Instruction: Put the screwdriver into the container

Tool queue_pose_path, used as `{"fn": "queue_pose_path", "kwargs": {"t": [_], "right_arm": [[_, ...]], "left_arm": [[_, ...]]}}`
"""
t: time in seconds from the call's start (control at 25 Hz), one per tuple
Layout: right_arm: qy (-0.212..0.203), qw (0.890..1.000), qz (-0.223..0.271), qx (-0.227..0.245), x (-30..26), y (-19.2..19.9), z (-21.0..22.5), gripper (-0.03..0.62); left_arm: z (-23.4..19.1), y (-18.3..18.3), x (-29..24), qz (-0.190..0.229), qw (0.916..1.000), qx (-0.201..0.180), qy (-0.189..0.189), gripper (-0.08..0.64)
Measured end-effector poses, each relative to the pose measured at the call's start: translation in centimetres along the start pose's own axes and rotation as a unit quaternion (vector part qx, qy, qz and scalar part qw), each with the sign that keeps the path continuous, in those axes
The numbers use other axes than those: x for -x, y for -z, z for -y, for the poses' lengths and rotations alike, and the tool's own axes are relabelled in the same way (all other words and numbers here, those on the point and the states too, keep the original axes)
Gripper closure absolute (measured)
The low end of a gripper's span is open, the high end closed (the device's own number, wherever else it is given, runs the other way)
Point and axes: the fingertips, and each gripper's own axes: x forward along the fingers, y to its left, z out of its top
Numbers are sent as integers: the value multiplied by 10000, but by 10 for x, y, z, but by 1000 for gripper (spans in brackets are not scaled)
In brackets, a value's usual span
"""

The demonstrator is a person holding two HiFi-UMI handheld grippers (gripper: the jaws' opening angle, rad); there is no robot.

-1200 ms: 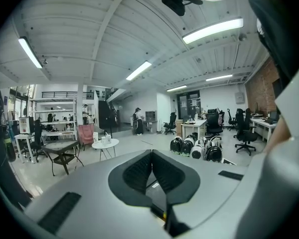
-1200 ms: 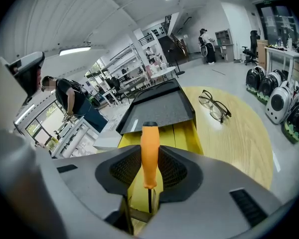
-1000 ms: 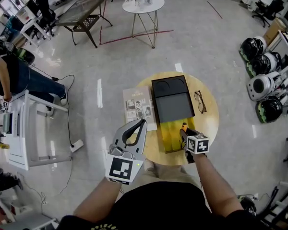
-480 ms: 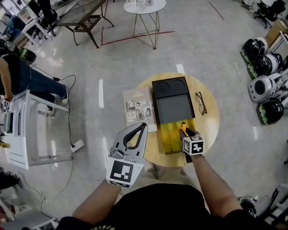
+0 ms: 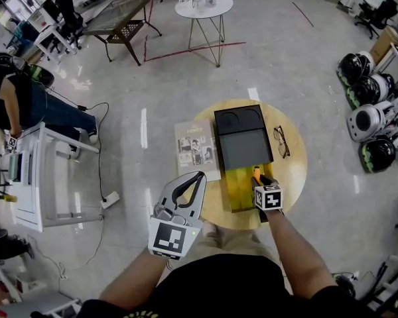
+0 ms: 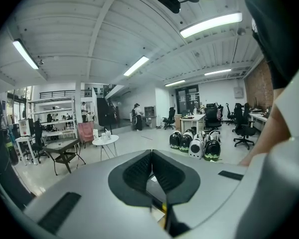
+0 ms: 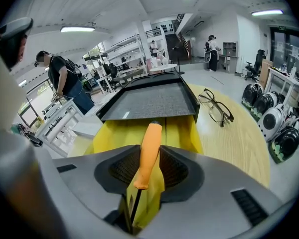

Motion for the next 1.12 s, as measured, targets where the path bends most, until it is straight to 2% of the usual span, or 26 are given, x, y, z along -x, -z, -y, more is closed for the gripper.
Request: {"fn": "queue_pose_path", "kwargs": {"t": [0.2, 0.64, 0.88, 1.12], "right_arm": [[165, 9998, -130, 30, -6, 3, 3, 454], [255, 9993, 147, 224, 18, 0, -2, 445], [401, 9967, 621, 335, 58, -10, 2, 445], [646, 9880, 1302, 522, 117, -39, -2, 475]], "left_arm": [[0, 1, 3, -18, 10000, -18, -21, 543], [-6, -7, 18, 117, 9999, -6, -105, 543], [-9, -7, 23, 177, 9998, 65, -114, 543], [-7, -21, 25, 407, 9990, 92, -125, 543]]}}
